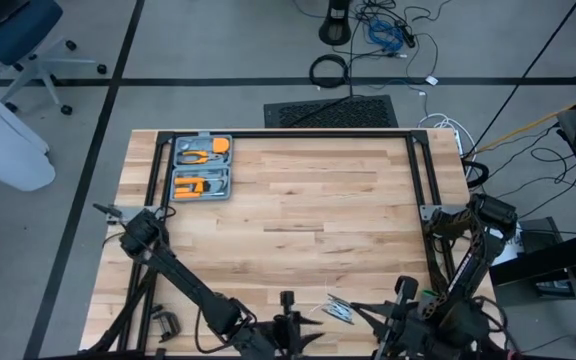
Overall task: Coil cords
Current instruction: Coil the white wire on the spool
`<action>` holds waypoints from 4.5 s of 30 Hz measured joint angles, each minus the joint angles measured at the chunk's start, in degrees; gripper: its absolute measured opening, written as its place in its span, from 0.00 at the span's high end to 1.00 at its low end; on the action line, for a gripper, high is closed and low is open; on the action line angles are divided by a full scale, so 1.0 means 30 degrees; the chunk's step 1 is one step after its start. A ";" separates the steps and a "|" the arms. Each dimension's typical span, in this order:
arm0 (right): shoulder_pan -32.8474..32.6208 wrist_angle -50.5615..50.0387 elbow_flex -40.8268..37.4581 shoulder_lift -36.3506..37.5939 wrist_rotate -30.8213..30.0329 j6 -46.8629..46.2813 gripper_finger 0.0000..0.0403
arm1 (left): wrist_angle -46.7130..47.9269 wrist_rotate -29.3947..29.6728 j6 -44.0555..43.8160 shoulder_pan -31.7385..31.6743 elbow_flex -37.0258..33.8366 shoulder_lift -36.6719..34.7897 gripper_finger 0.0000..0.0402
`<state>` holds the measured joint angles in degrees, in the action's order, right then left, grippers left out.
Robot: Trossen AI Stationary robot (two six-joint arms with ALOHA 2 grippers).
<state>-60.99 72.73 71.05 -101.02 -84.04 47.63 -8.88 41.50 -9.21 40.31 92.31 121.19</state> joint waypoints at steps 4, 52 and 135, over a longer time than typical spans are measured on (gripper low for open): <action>-0.0089 -0.0060 0.0000 0.0077 0.0002 0.0010 1.00 | -0.2546 0.0734 0.1350 -0.0060 0.0000 0.0816 0.73; 0.0829 -0.1560 0.0007 0.0164 0.1999 -0.1670 1.00 | -1.0185 -0.4607 -0.1208 -0.2608 0.0000 0.4785 0.37; 0.1346 -0.3934 0.0007 0.0150 0.2618 -0.4012 1.00 | -1.2918 -0.6158 -0.0838 -0.2953 -0.0007 0.4800 0.69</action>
<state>-56.95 60.93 71.07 -100.57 -76.18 35.59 -47.64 23.03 -11.73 31.45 92.29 135.59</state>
